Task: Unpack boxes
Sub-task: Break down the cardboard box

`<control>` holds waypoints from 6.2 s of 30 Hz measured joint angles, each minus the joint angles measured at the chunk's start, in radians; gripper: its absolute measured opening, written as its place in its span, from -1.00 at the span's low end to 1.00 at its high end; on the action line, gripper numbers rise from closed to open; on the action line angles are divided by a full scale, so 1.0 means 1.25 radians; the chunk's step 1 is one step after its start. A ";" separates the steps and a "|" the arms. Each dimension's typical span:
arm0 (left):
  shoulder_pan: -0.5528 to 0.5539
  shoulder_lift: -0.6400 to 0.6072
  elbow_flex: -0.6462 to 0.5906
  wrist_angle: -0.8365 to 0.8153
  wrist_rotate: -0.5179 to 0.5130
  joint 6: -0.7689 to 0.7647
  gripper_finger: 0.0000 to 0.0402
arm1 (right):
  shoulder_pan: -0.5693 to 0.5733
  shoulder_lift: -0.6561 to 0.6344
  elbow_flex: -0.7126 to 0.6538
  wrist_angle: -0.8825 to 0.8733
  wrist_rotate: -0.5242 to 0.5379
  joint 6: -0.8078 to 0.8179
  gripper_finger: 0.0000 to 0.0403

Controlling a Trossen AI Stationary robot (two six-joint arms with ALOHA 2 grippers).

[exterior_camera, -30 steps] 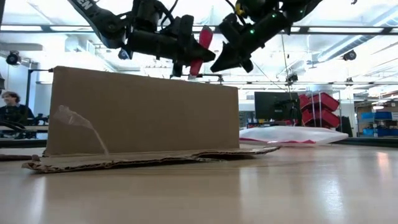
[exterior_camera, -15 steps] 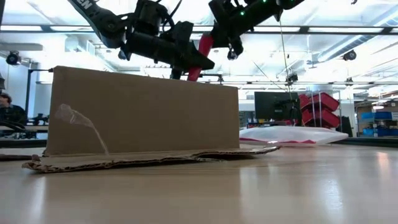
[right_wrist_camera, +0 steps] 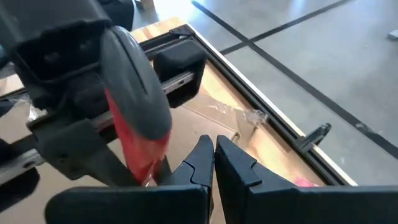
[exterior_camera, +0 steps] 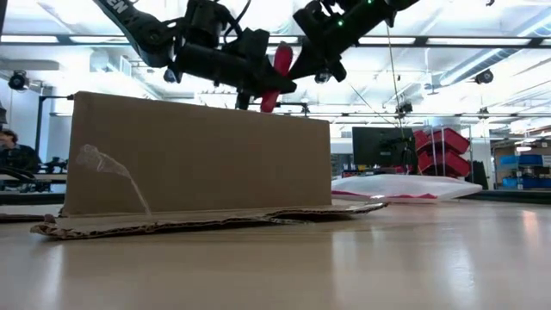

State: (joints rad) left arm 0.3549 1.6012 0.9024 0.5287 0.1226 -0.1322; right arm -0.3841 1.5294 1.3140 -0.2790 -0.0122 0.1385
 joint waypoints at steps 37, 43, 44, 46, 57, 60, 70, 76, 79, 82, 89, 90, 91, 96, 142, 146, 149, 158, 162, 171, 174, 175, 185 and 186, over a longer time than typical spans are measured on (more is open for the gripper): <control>-0.001 0.000 -0.001 -0.015 -0.007 0.030 -0.89 | 0.043 0.101 0.146 0.019 -0.077 0.049 -1.00; -0.001 0.001 -0.001 -0.051 -0.007 0.066 -0.89 | 0.044 0.102 0.146 0.024 -0.083 0.051 -1.00; -0.001 0.001 -0.001 -0.059 -0.007 0.069 -0.89 | 0.045 0.102 0.148 0.029 -0.089 0.053 -1.00; -0.001 0.002 -0.001 -0.066 -0.007 0.082 -0.89 | 0.046 0.102 0.149 0.029 -0.089 0.054 -1.00; -0.001 0.002 -0.006 -0.083 -0.003 0.089 -0.89 | 0.046 0.103 0.148 0.020 -0.101 0.051 -1.00; -0.001 0.001 -0.022 -0.088 -0.004 0.092 -0.89 | 0.047 0.105 0.146 0.017 -0.105 0.051 -1.00; 0.000 0.001 -0.038 -0.080 -0.010 0.073 -0.89 | 0.048 0.103 0.146 0.023 -0.127 0.040 -1.00; -0.002 0.001 -0.038 -0.080 -0.006 0.069 -0.89 | 0.047 0.081 0.148 -0.053 -0.120 -0.001 -1.00; -0.002 0.001 -0.038 -0.078 -0.007 0.062 -0.89 | 0.048 0.056 0.148 -0.149 -0.122 -0.047 -1.00; -0.001 0.000 -0.038 -0.068 -0.010 0.060 -0.89 | 0.050 0.037 0.144 -0.208 -0.127 -0.068 -1.00; 0.000 0.000 -0.038 -0.064 -0.010 0.063 -0.89 | 0.064 -0.018 0.130 -0.233 -0.154 -0.070 -1.00; 0.000 0.000 -0.038 -0.064 -0.009 0.063 -0.89 | 0.074 -0.018 0.122 -0.233 -0.164 -0.070 -1.00; 0.000 0.000 -0.038 -0.063 -0.009 0.063 -0.89 | 0.086 -0.018 0.113 -0.234 -0.167 -0.070 -1.00; 0.000 0.000 -0.038 -0.053 -0.006 0.062 -0.89 | 0.144 0.001 0.043 -0.181 -0.167 -0.063 -1.00; -0.011 -0.137 -0.038 -0.347 -0.010 0.031 -0.89 | 0.113 0.148 -0.122 0.063 -0.068 0.168 -1.00; -0.021 -0.166 -0.038 -0.411 -0.006 0.029 -0.89 | 0.110 0.149 -0.122 0.062 -0.064 0.174 -1.00; -0.030 -0.186 -0.038 -0.452 -0.002 0.027 -0.89 | 0.106 0.149 -0.122 0.065 -0.061 0.175 -1.00; -0.047 -0.199 -0.038 -0.477 -0.019 0.011 -0.89 | 0.097 0.149 -0.123 0.067 -0.066 0.175 -1.00; -0.047 -0.199 -0.038 -0.478 -0.020 0.006 -0.89 | 0.097 0.149 -0.122 0.060 -0.072 0.184 -1.00; -0.079 -0.243 -0.038 -0.530 0.024 -0.009 -0.89 | 0.088 0.149 -0.125 0.063 -0.083 0.198 -1.00; -0.091 -0.260 -0.038 -0.544 0.022 -0.007 -0.89 | 0.083 0.149 -0.126 0.064 -0.083 0.198 -1.00; -0.094 -0.264 -0.038 -0.545 0.019 -0.007 -0.89 | 0.081 0.149 -0.126 0.064 -0.083 0.198 -1.00; -0.095 -0.270 -0.041 -0.450 -0.008 0.010 -0.89 | 0.075 0.122 -0.125 0.097 -0.119 0.176 -1.00; -0.095 -0.270 -0.041 -0.432 -0.014 0.012 -0.89 | 0.075 0.116 -0.122 0.101 -0.119 0.176 -1.00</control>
State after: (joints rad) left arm 0.2359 1.2633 0.8516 -0.0108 0.1051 -0.1178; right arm -0.2897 1.6749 1.1619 -0.1525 -0.1615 0.3581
